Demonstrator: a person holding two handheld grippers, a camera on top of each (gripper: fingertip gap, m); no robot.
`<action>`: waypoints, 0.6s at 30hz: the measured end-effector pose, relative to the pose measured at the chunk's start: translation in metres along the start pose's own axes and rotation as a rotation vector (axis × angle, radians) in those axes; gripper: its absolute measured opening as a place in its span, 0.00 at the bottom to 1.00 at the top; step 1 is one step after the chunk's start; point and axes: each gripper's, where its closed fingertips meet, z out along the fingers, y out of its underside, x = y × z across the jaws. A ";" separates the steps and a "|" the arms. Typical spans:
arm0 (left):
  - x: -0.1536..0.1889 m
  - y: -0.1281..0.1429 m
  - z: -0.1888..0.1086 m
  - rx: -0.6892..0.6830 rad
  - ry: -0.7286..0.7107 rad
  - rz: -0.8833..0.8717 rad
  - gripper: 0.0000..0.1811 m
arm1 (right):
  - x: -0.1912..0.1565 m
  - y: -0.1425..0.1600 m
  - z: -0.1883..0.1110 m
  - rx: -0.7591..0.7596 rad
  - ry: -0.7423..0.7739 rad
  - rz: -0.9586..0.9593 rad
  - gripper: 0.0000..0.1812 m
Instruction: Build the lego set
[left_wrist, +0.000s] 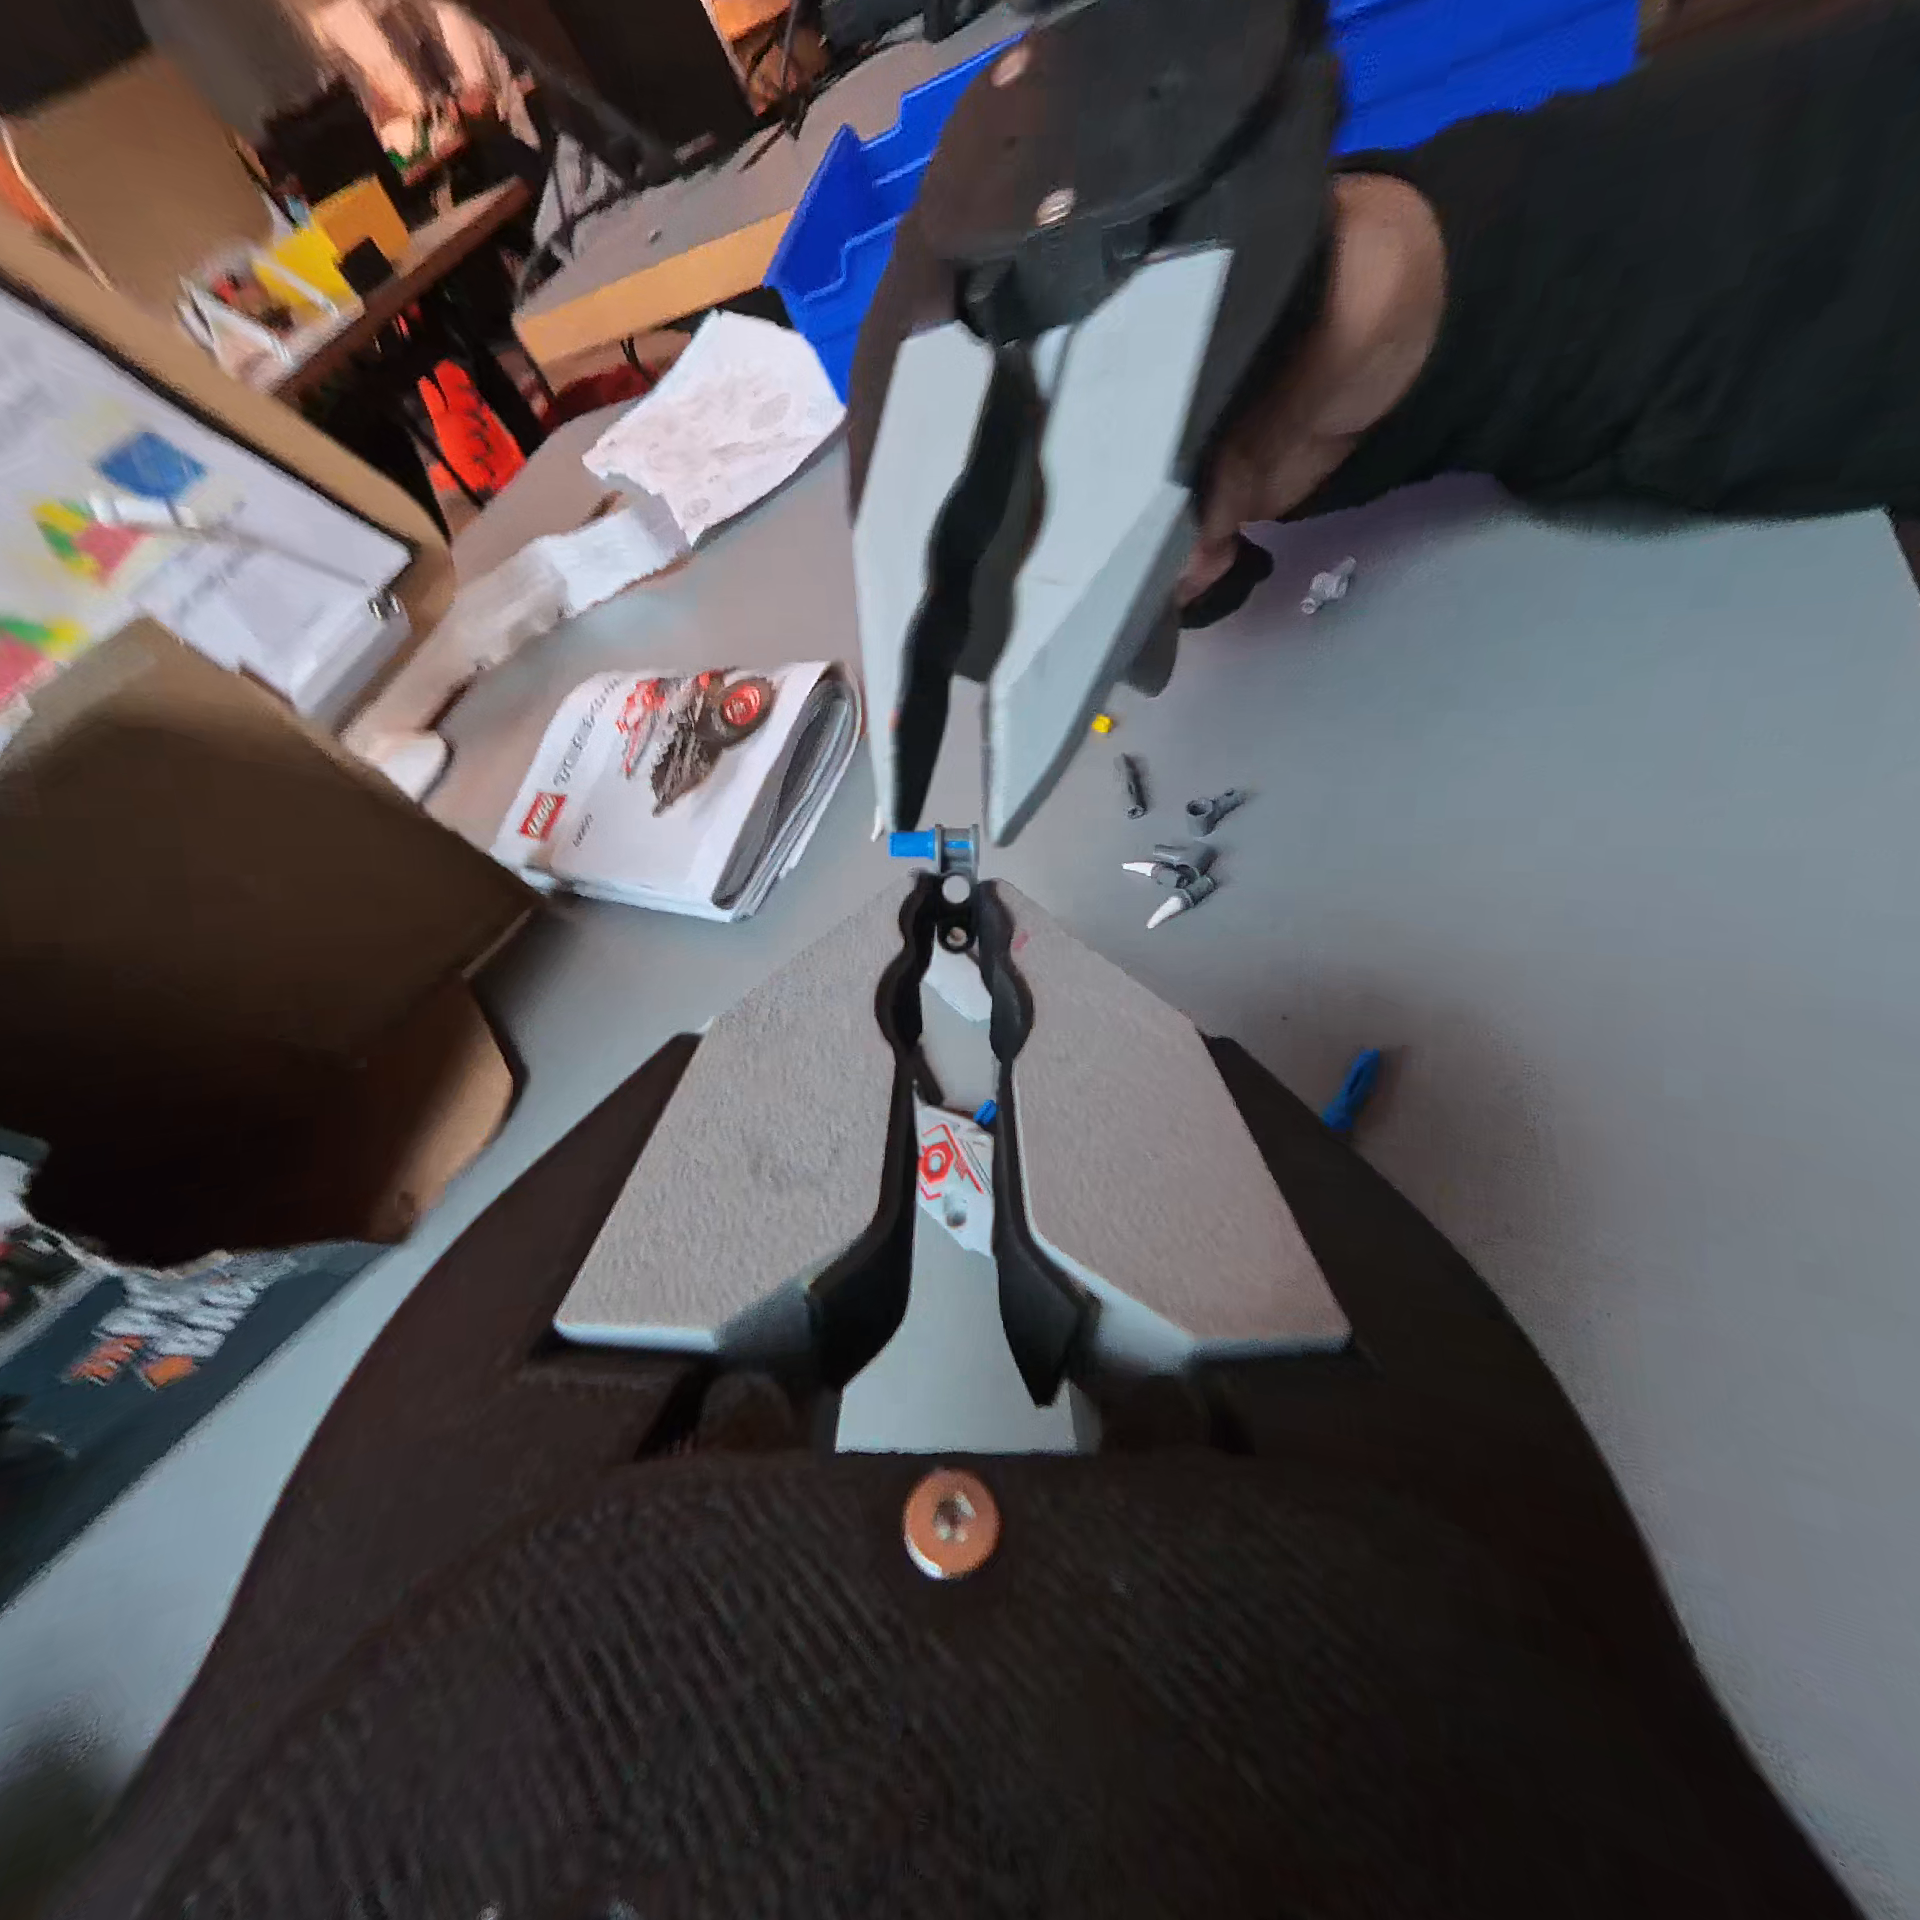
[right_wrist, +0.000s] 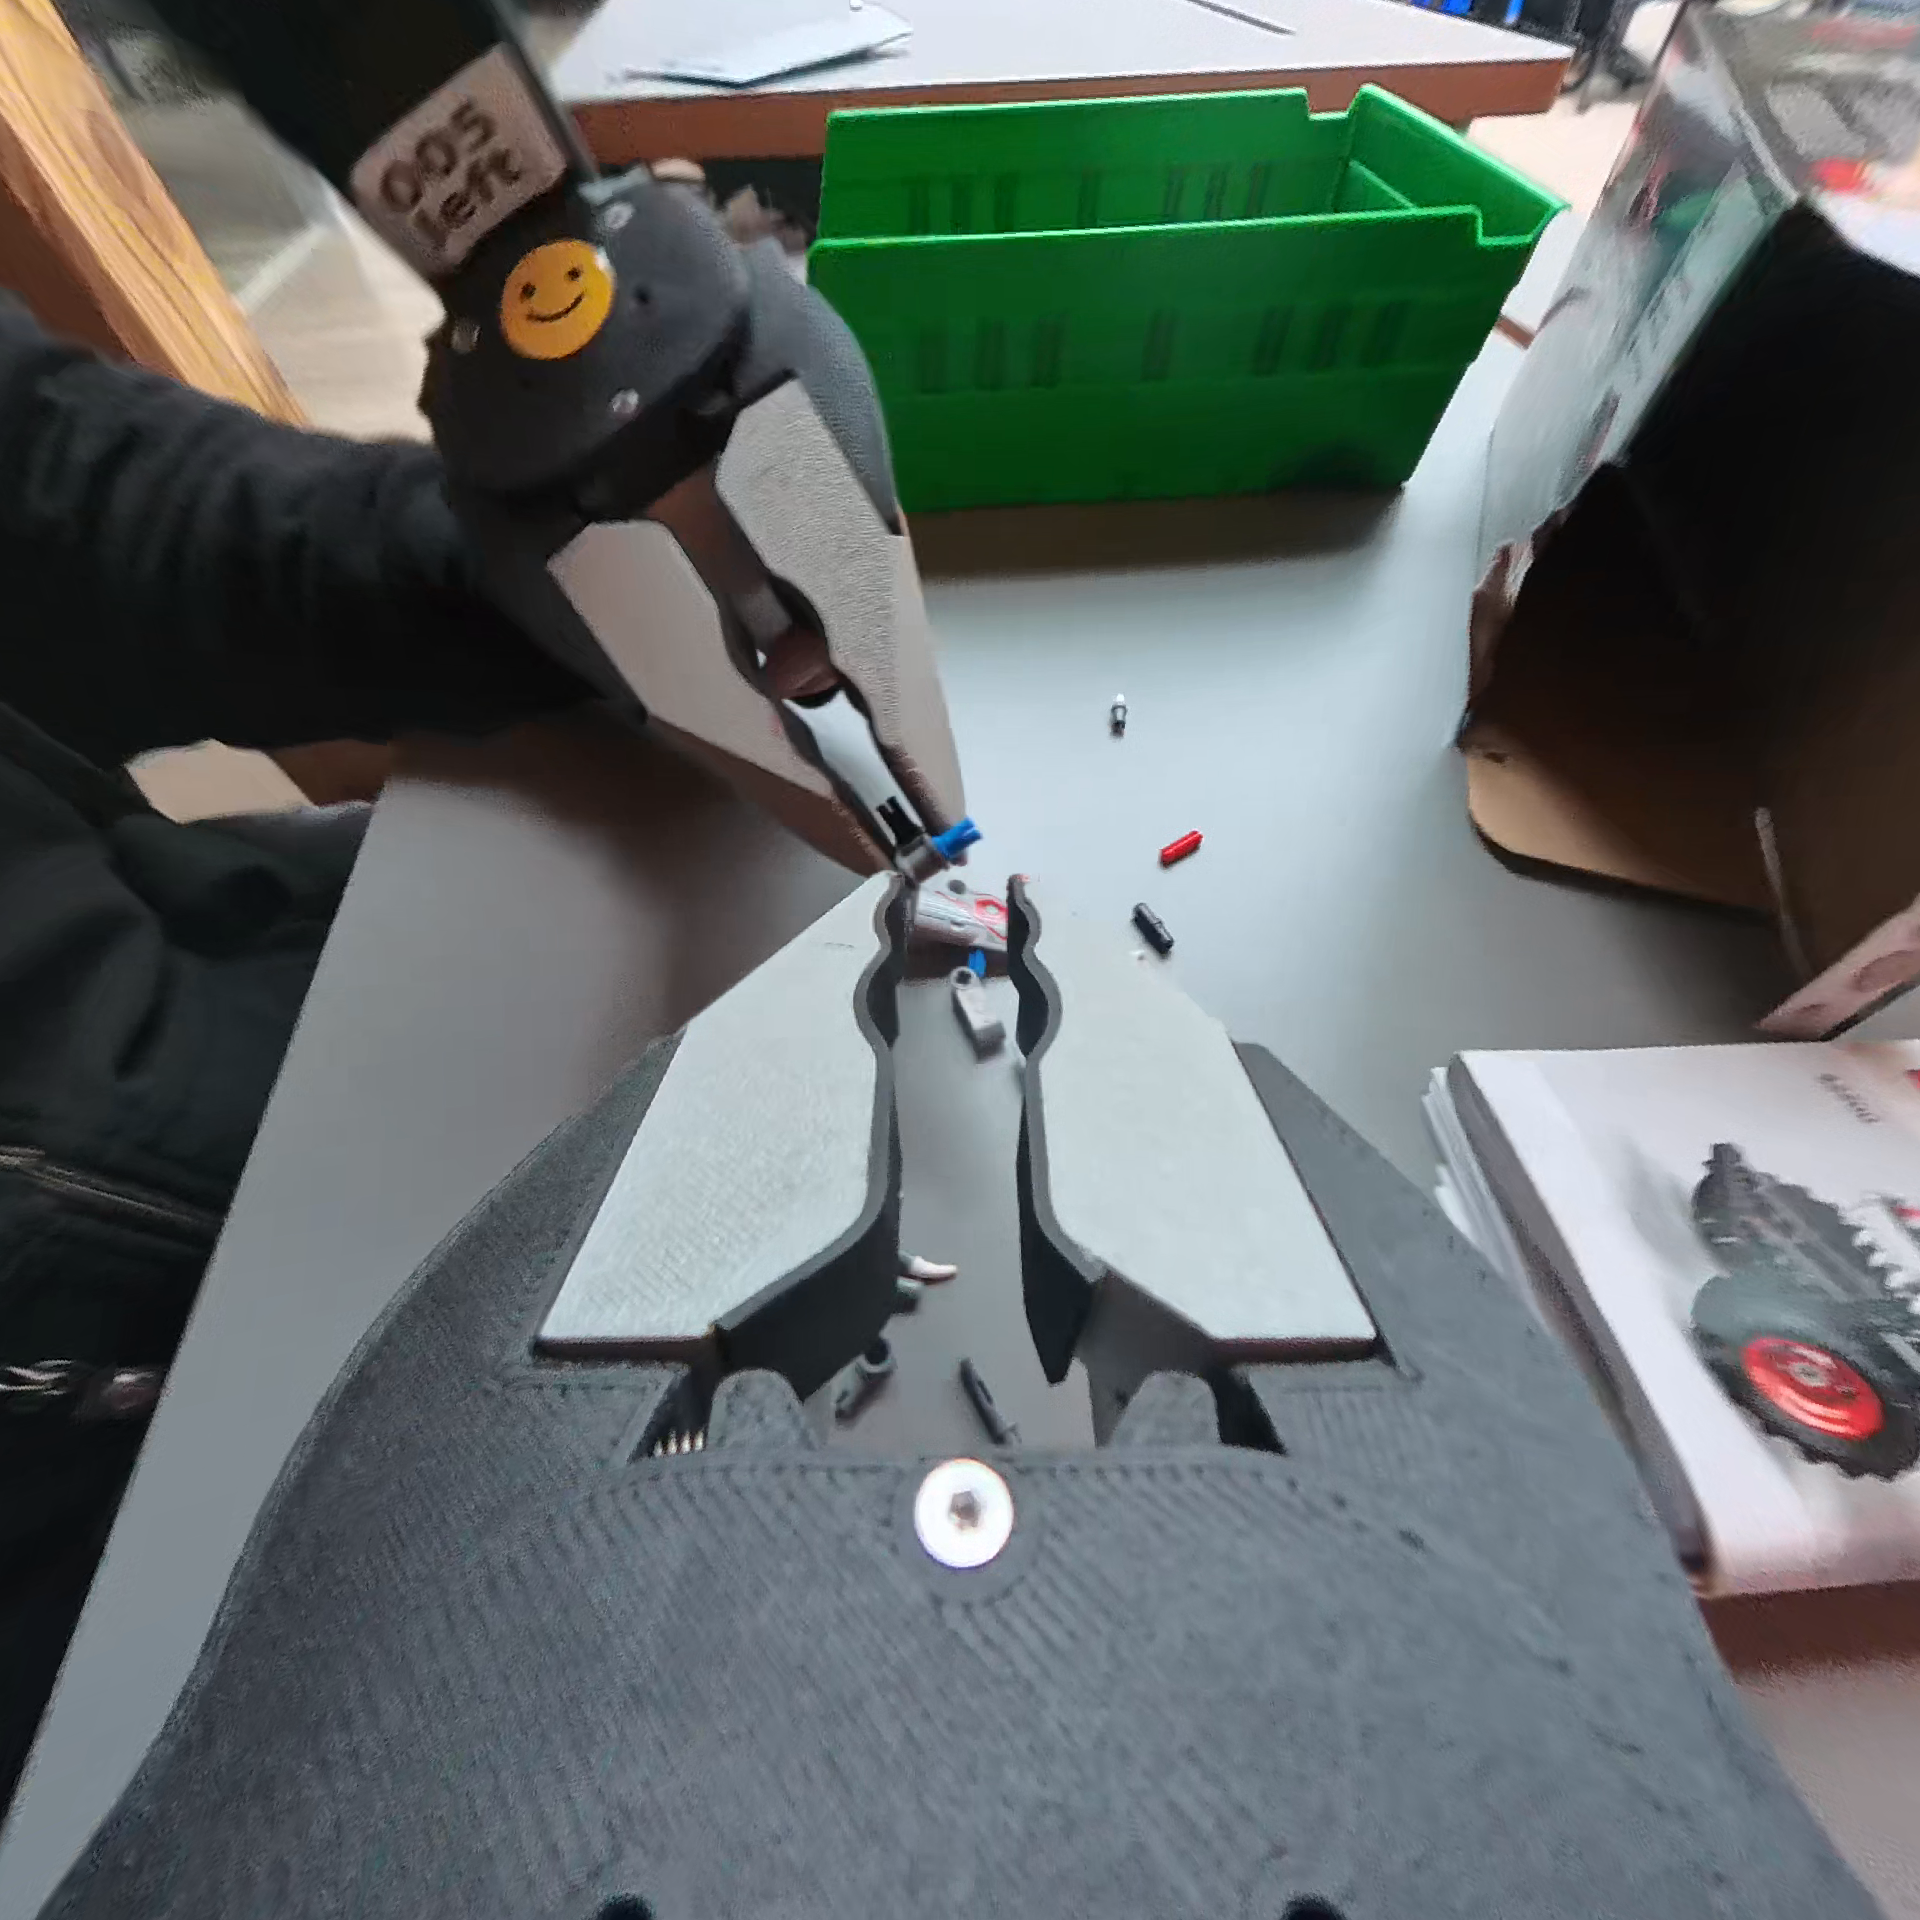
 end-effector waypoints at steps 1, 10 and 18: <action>0.001 -0.001 0.000 0.009 -0.018 0.069 0.03 | -0.002 -0.001 0.000 0.009 -0.035 0.044 0.08; -0.006 0.000 0.000 -0.054 -0.214 0.451 0.03 | -0.007 -0.016 -0.007 0.135 -0.206 0.315 0.01; -0.004 0.004 0.004 -0.143 -0.271 0.566 0.03 | 0.002 -0.004 0.004 0.063 -0.120 0.348 0.01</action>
